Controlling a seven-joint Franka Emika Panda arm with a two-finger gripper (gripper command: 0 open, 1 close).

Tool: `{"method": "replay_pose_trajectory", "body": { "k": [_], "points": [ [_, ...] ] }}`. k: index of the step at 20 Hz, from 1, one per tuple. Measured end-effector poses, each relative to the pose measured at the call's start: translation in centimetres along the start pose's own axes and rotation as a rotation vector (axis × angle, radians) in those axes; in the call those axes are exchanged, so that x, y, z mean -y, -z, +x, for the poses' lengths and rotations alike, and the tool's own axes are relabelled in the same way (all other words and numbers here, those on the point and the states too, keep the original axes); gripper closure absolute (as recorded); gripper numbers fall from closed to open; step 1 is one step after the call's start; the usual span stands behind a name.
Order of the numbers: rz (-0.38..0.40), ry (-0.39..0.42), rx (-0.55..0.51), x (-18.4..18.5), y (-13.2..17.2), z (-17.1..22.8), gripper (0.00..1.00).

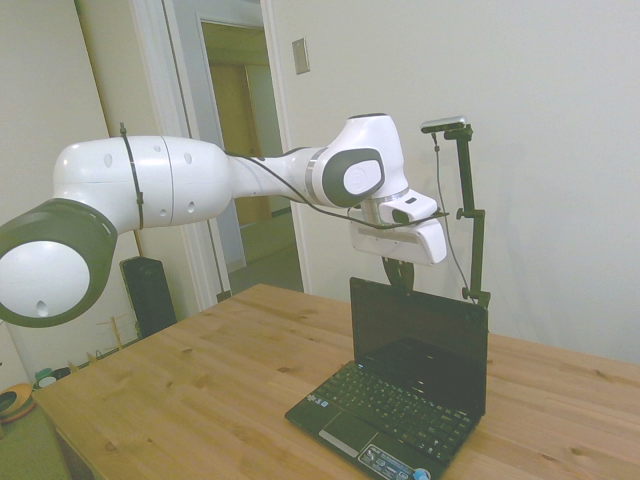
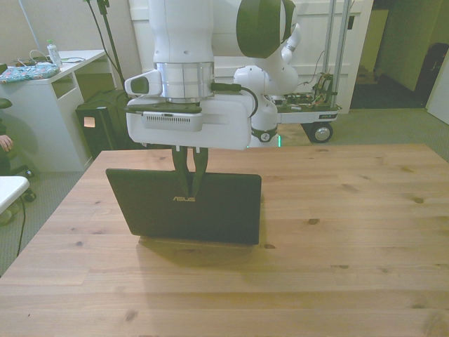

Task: Close the laptop

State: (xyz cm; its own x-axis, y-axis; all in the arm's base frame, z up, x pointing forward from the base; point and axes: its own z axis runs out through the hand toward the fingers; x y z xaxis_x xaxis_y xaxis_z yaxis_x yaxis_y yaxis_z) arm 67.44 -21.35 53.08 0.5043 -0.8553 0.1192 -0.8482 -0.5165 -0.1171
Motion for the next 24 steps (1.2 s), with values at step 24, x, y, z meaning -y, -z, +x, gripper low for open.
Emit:
{"method": "replay_pose_trajectory", "body": {
  "k": [24],
  "points": [
    [-0.16, -0.037, 0.188, -12.5, -9.8, -10.7, 1.0]
  ]
}}
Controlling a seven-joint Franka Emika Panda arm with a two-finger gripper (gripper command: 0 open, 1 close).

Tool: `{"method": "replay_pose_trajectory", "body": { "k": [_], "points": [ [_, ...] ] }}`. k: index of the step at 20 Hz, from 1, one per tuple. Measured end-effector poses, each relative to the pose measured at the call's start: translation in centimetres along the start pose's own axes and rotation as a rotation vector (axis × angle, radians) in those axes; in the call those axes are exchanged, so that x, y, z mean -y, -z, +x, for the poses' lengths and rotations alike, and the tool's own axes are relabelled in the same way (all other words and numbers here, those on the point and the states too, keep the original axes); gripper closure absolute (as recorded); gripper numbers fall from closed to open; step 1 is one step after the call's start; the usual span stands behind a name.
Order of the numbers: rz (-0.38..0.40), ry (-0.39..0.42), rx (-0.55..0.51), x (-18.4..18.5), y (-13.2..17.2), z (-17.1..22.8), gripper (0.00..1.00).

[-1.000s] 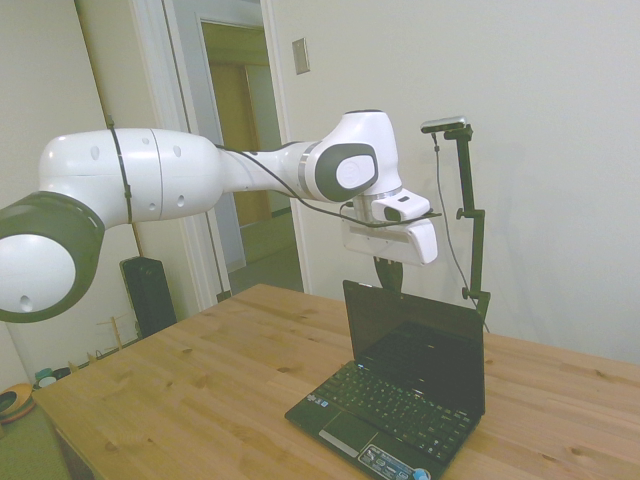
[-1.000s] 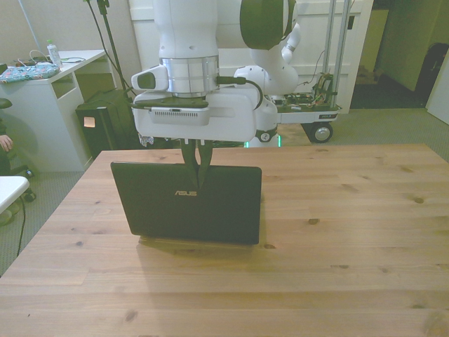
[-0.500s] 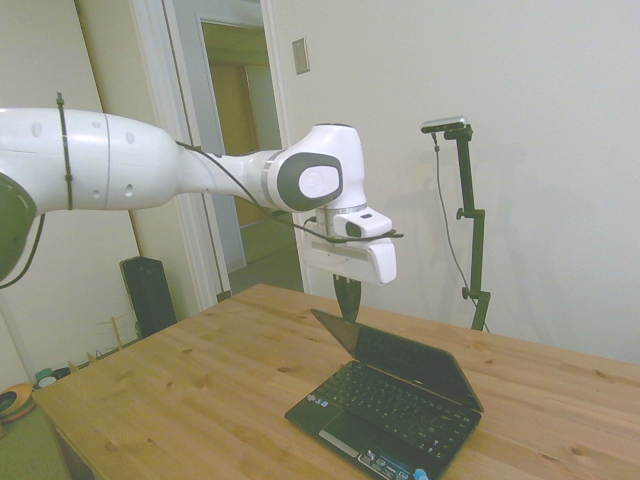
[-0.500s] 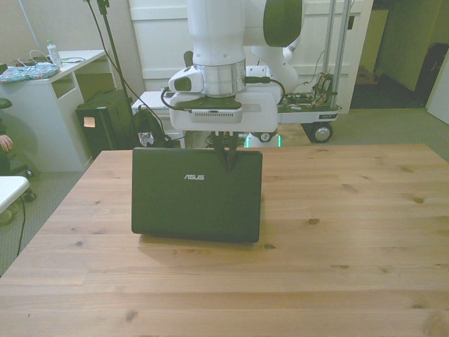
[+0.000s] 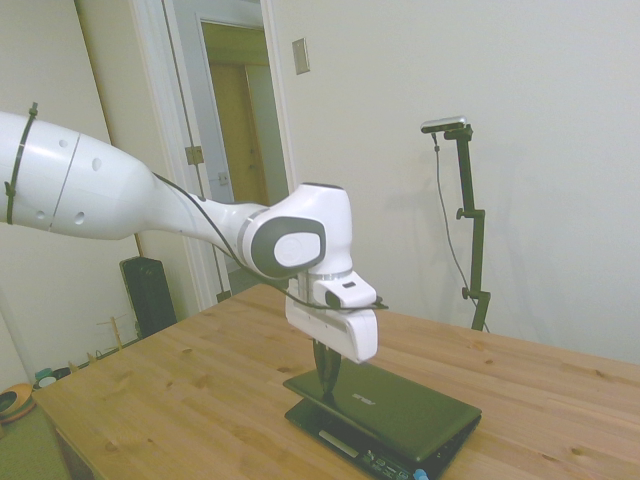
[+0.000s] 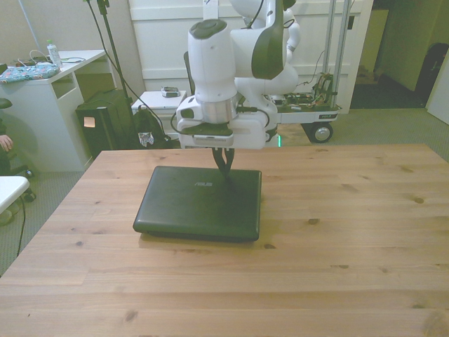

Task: Close the laptop

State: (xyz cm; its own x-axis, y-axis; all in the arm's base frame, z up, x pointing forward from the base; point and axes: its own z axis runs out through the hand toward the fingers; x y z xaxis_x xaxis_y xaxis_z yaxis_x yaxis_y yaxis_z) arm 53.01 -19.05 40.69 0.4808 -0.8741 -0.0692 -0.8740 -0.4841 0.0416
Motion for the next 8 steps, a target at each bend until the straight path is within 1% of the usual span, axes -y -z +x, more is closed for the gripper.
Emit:
{"method": "replay_pose_trajectory", "body": {
  "k": [2, 4, 6, 8],
  "points": [
    [0.004, 0.007, -0.003, 0.4, 0.0, 0.0, 1.0],
    [0.035, 0.034, -0.02, 2.1, 1.9, -0.8, 1.0],
    [0.075, 0.077, -0.041, 4.3, 5.2, -2.5, 1.0],
    [0.12, 0.126, -0.055, 6.1, 9.4, -5.1, 1.0]
  ]
}}
